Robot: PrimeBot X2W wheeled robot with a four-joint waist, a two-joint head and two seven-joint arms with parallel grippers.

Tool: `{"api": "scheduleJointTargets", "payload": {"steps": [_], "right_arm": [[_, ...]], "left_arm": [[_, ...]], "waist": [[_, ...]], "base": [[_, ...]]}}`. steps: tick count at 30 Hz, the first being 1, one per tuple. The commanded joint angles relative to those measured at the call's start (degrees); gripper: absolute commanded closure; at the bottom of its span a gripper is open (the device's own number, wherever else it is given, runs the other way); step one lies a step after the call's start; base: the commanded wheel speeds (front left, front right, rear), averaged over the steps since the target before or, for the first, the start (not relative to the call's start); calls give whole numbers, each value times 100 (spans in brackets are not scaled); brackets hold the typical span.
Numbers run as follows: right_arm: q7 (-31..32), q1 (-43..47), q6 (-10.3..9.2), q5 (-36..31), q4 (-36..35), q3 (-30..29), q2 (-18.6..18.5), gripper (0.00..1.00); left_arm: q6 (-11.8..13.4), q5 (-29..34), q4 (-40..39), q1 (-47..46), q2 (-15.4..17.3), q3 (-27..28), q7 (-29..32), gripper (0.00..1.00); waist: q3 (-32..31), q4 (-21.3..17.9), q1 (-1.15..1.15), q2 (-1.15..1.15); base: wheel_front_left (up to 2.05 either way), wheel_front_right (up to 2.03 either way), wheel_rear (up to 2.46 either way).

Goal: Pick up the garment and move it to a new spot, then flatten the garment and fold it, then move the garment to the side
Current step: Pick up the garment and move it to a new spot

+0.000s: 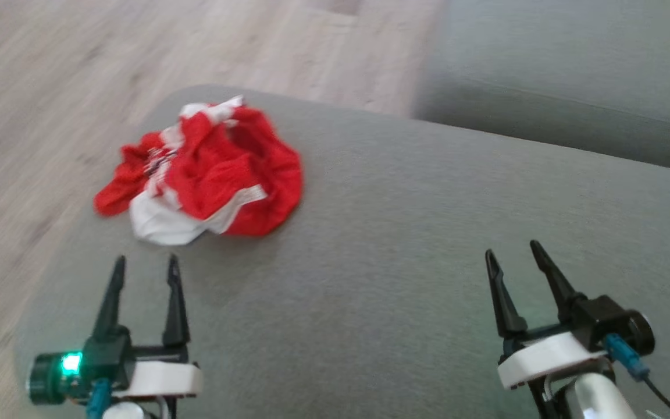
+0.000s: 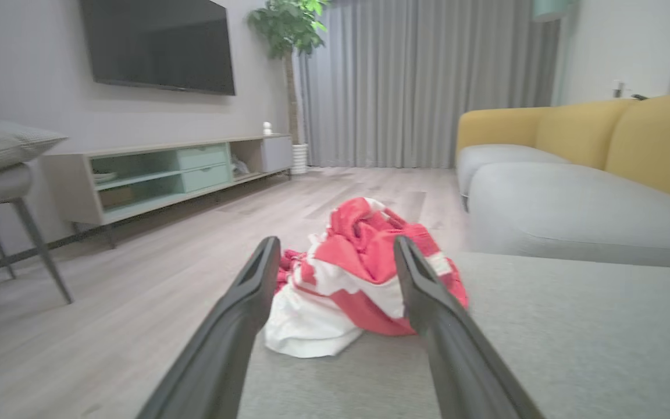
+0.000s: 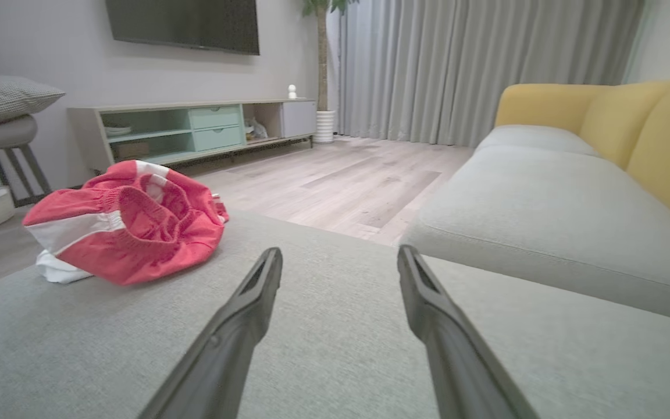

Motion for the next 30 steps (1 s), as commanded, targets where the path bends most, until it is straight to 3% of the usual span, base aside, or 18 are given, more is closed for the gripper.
{"api": "scheduleJointTargets", "payload": {"steps": [1, 8, 12, 17, 21, 26, 30], "right_arm": [[-63, -306, 44, -82, -219, 67, -39, 0], [-63, -546, 44, -521, -334, -59, -54, 0], [-63, -911, 44, -684, -487, -112, -312, 0], [-63, -1291, 44, -782, -724, -117, -741, 0], [-63, -1504, 44, -817, -907, -177, -1047, 0], [-63, -1621, 44, -829, -1048, -260, -1210, 0], [-63, -1592, 44, -833, -1086, -290, -1212, 0]], "left_arm": [[56, 51, -308, -356, 76, 220, -55, 0], [59, 52, -796, -1277, 216, 298, -55, 0], [-136, 49, -725, -2302, 360, 232, -55, 0], [-548, 56, 720, -3908, 596, -26, 32, 0], [-681, -19, 2069, -5205, 736, -90, 803, 0], [-599, -37, 3556, -6012, 960, -32, 1903, 0], [-504, -151, 4392, -6059, 960, 45, 2303, 0]], "waist": [[242, 402, 0, 0], [948, 506, 0, 0], [1608, 325, 0, 0], [2330, 40, 0, 0], [2851, -163, 0, 0], [3201, -369, 0, 0], [3258, -425, 0, 0]], "base": [[0, 0, 0], [0, 0, 0], [0, 0, 0], [0, 0, 0], [0, 0, 0], [0, 0, 0], [0, 0, 0]]}}
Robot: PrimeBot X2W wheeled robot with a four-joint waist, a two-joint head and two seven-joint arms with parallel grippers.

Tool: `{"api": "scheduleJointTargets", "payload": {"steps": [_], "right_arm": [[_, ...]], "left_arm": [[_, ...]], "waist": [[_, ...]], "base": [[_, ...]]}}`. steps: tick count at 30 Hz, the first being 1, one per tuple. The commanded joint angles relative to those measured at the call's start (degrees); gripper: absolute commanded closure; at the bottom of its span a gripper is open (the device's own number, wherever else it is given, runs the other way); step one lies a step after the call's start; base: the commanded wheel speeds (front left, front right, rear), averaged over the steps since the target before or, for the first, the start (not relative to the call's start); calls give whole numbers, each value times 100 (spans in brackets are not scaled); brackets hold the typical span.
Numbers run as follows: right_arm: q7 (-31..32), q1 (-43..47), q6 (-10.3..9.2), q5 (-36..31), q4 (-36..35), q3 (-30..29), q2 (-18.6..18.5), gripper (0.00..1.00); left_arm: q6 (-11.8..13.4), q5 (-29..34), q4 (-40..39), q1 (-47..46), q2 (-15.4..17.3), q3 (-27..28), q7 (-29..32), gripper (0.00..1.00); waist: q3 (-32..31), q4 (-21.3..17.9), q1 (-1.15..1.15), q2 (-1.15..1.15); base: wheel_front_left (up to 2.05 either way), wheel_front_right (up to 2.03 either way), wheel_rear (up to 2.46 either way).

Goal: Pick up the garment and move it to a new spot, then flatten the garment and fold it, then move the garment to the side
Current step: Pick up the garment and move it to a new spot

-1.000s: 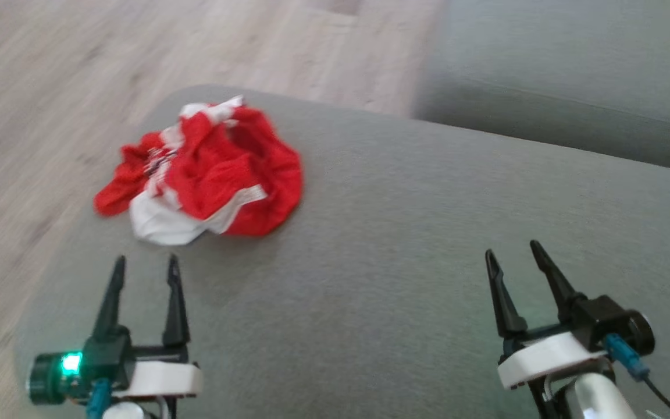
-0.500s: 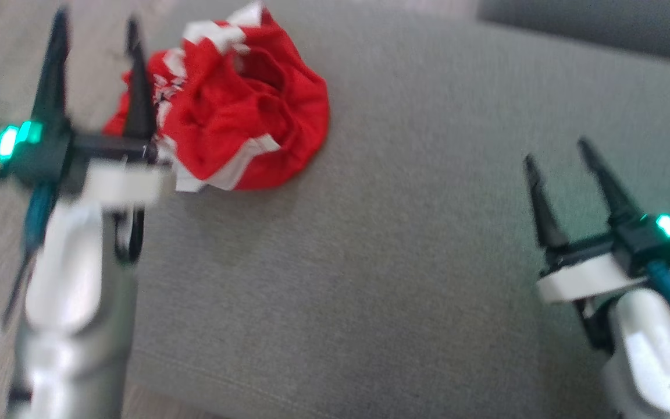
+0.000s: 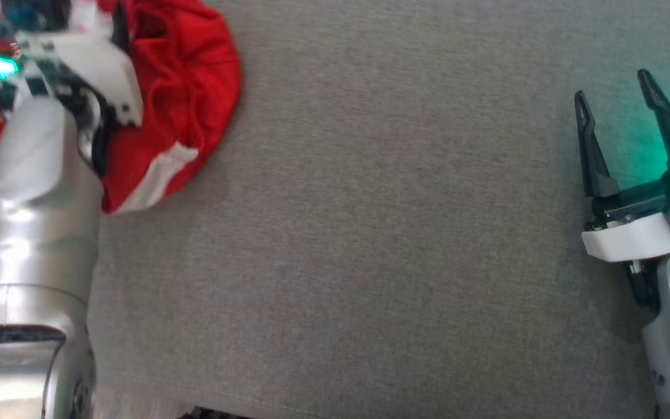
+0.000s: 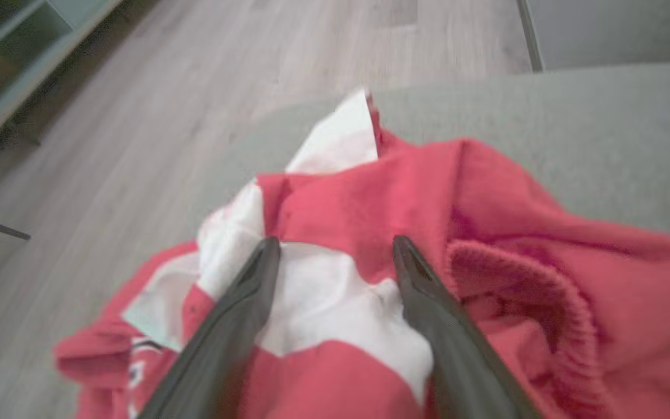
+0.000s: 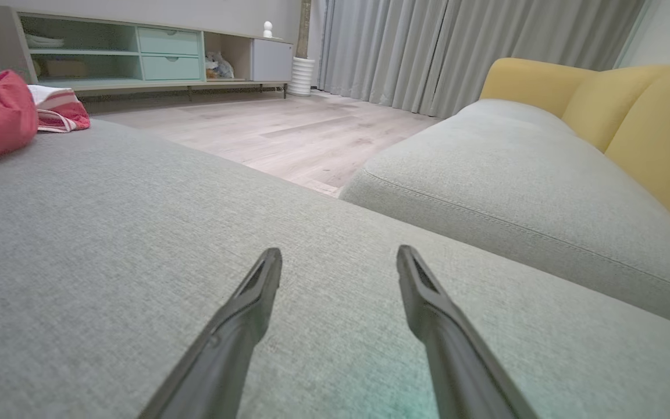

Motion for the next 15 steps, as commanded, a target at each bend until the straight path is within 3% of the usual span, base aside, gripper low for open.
{"api": "scheduleJointTargets", "payload": {"steps": [1, 2, 3, 4, 15], "right_arm": [[-35, 45, 44, -36, -191, 87, -23, 0], [-35, 49, 44, -41, -192, 82, -23, 0], [-35, 51, 44, -47, -192, 67, -27, 0], [-35, 55, 44, -55, -197, 53, -39, 0], [-35, 77, 44, 7, -24, 275, 151, 0]], "left_arm": [[91, 19, 9, -55, 349, 125, -11, 0], [74, -5, 89, -67, 332, 121, -80, 16], [20, -85, 144, -83, 287, 149, -192, 63], [-43, -158, 181, -102, 232, 160, -332, 100], [-231, -258, -74, -625, -72, -136, -1416, 100]], "waist": [[112, -115, -1, 0], [113, -109, -1, 0], [114, -87, -1, 0], [112, -52, -1, 0], [-519, 48, -1, 0]], "base": [[0, 0, 0], [0, 0, 0], [0, 0, 0], [0, 0, 0], [0, 0, 0]]}}
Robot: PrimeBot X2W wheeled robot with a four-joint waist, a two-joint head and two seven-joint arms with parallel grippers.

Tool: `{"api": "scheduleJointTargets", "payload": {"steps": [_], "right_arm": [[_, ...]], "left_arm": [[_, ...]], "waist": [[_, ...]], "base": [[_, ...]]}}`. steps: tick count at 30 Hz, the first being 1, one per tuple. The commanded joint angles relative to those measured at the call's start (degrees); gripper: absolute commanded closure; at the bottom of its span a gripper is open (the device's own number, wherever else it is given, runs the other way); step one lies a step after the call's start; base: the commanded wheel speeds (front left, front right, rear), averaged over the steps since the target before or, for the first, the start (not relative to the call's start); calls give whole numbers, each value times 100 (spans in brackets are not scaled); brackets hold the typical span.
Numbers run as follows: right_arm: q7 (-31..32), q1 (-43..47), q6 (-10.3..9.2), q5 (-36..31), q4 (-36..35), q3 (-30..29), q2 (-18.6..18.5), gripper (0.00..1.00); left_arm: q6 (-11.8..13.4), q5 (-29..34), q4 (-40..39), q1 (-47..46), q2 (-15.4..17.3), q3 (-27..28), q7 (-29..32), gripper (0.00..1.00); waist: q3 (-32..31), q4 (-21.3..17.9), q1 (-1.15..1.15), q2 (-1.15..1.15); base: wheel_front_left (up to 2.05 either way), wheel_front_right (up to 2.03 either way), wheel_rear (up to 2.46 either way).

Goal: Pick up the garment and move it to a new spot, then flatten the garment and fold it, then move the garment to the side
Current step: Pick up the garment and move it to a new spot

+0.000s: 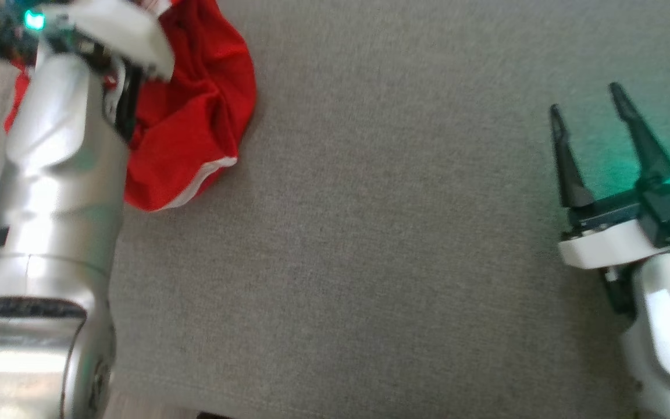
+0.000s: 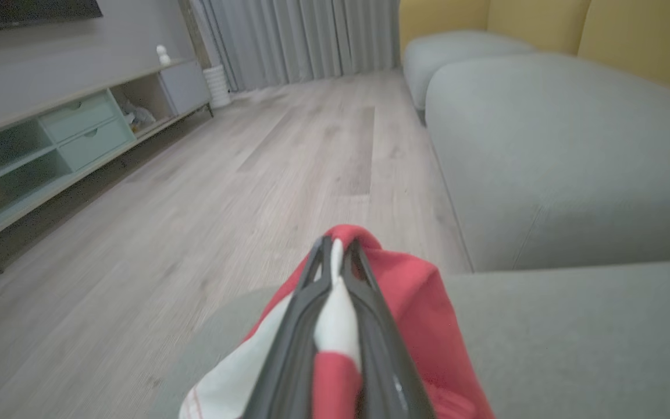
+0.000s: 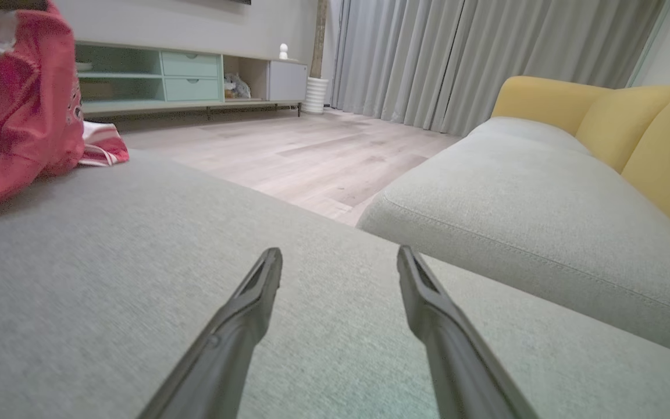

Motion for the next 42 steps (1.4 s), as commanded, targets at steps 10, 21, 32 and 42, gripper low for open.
{"api": "scheduleJointTargets", "payload": {"steps": [10, 21, 32, 42], "right_arm": [[-28, 212, 44, 348, 53, 396, 796, 0], [-28, 559, 44, 1157, -403, 507, 1007, 0], [-28, 583, 44, 1554, -559, 365, 1008, 0], [-28, 828, 44, 1333, -242, 221, 1009, 0]], "left_arm": [[-79, -1710, -1922, -419, 292, -1395, 500, 100], [-78, -3016, -3156, -632, 535, -2097, 655, 100], [-12, -3141, -2319, 484, 366, -2233, -92, 100], [164, -3327, -1609, 2846, 570, -1757, -966, 0]], "waist": [[-1605, -1136, 0, 0], [-2199, -3368, 0, 0], [-1587, -4094, 0, 0], [-1538, -3461, 0, 0]], "base": [[0, 0, 0], [0, 0, 0], [0, 0, 0], [0, 0, 0]]}}
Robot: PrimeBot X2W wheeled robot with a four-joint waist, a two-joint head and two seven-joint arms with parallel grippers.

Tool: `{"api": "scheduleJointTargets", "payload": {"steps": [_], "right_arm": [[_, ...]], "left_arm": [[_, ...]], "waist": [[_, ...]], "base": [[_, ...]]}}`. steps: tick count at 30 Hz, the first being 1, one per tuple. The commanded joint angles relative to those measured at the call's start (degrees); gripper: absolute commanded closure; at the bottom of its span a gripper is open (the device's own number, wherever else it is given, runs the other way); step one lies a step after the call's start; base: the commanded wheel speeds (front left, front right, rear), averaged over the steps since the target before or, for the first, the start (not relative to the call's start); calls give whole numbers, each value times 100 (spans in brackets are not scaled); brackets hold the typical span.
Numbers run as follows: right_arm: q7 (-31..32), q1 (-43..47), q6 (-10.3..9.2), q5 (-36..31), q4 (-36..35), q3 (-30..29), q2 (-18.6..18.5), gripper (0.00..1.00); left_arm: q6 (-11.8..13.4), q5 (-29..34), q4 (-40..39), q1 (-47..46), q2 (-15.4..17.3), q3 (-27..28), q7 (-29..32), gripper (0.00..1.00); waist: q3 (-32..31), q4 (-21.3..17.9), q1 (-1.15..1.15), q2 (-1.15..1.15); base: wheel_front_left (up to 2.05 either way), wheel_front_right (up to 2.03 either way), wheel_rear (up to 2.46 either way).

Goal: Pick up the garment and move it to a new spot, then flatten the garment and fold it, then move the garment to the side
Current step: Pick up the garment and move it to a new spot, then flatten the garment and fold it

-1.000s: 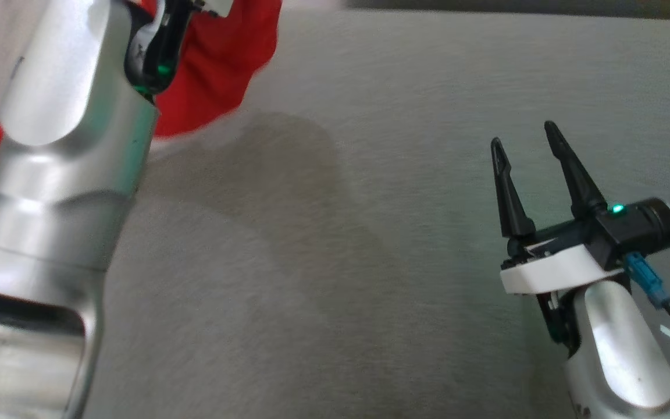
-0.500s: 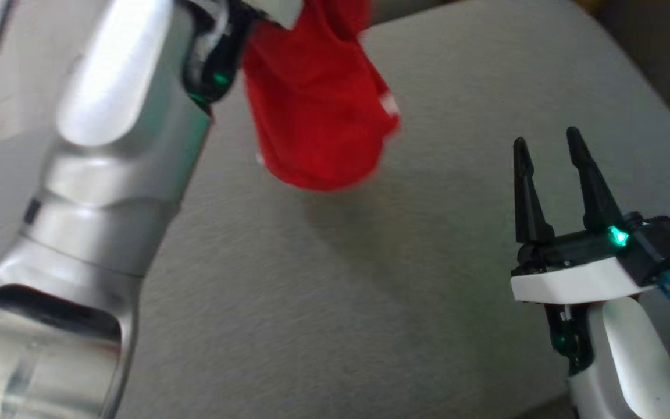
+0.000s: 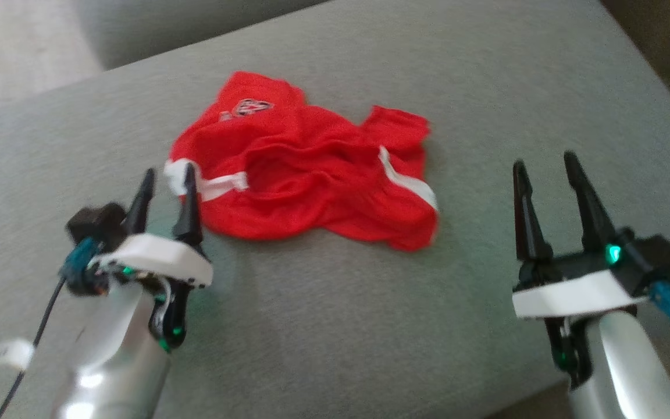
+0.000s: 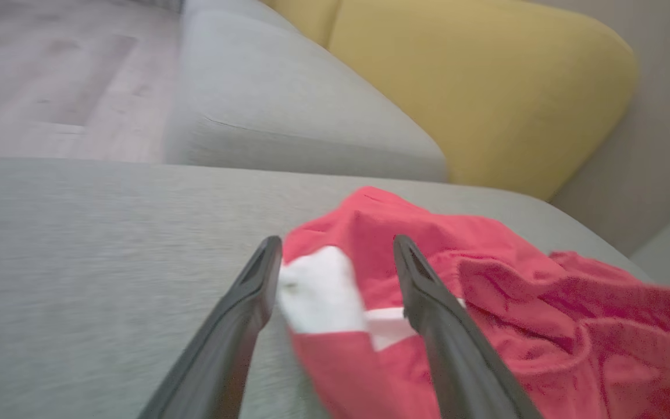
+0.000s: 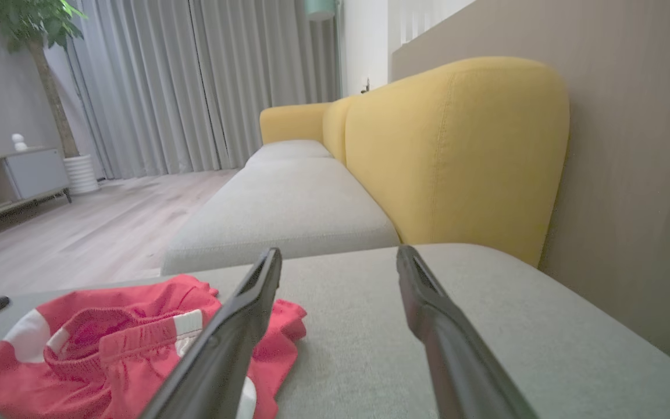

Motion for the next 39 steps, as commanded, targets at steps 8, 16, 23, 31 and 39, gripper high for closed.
{"api": "scheduleJointTargets", "payload": {"steps": [8, 16, 23, 31, 39], "right_arm": [[-29, 600, 44, -263, 126, -55, 17, 0], [-29, 1217, 44, -323, 58, 44, 17, 0], [-29, 1502, 44, -432, -13, 234, 17, 0], [-29, 1540, 44, -424, 6, 285, 17, 0], [-29, 1516, 44, -404, 39, 254, 17, 0]], "left_arm": [[510, 1777, -2441, 1966, -603, 1713, -77, 0], [1006, 2712, -4182, 3617, -708, 1619, -78, 0], [1417, 2665, -4457, 4185, -710, 1473, -78, 0], [1517, 2660, -4495, 4312, -711, 1386, -78, 0], [1474, 2800, -4466, 4269, -711, 1326, -78, 0]], "waist": [[-820, 1039, -2, 0], [-1290, 1407, -2, 0], [-1412, 1482, -2, 0], [-1443, 1570, -2, 0], [-1404, 1643, -2, 0]], "base": [[0, 0, 0], [0, 0, 0], [0, 0, 0], [0, 0, 0], [0, 0, 0]]}}
